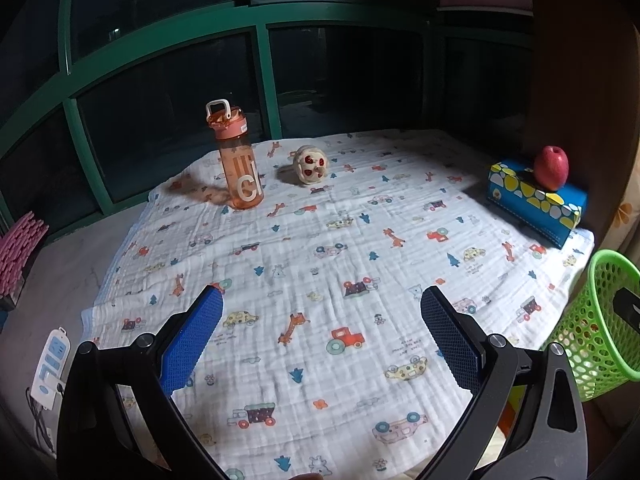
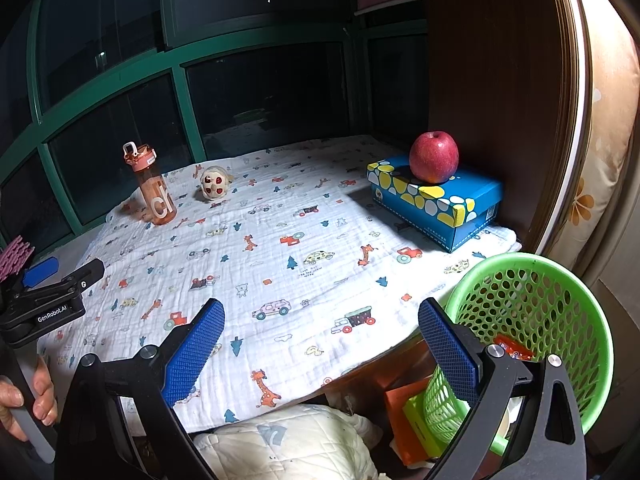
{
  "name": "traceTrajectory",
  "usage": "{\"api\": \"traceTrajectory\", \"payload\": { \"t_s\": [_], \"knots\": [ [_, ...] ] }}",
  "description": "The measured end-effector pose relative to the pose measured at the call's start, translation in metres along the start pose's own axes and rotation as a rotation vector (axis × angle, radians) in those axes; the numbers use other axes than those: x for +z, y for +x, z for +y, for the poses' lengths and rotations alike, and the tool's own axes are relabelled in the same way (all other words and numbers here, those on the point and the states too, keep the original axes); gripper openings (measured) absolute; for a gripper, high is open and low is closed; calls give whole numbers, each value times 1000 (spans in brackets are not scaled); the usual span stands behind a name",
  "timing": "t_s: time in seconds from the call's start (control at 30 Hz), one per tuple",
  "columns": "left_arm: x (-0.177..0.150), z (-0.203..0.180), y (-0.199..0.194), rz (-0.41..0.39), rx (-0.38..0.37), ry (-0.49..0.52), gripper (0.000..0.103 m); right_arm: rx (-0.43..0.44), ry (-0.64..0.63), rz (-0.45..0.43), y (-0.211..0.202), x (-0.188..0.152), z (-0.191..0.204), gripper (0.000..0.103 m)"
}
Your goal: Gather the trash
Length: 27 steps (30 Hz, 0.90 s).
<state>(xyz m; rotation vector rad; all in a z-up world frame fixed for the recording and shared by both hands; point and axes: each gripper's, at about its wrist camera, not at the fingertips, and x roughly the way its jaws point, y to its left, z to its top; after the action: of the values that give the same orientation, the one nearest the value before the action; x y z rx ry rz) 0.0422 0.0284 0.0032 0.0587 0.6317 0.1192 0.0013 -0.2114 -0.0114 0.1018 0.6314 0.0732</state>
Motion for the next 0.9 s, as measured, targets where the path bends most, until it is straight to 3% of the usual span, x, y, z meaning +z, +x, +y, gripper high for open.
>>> {"api": "traceTrajectory", "payload": {
  "t_s": [0.9],
  "knots": [
    [-3, -1, 1, 7, -2, 4, 98, -2, 1, -1, 0, 0, 1, 94]
  ]
}}
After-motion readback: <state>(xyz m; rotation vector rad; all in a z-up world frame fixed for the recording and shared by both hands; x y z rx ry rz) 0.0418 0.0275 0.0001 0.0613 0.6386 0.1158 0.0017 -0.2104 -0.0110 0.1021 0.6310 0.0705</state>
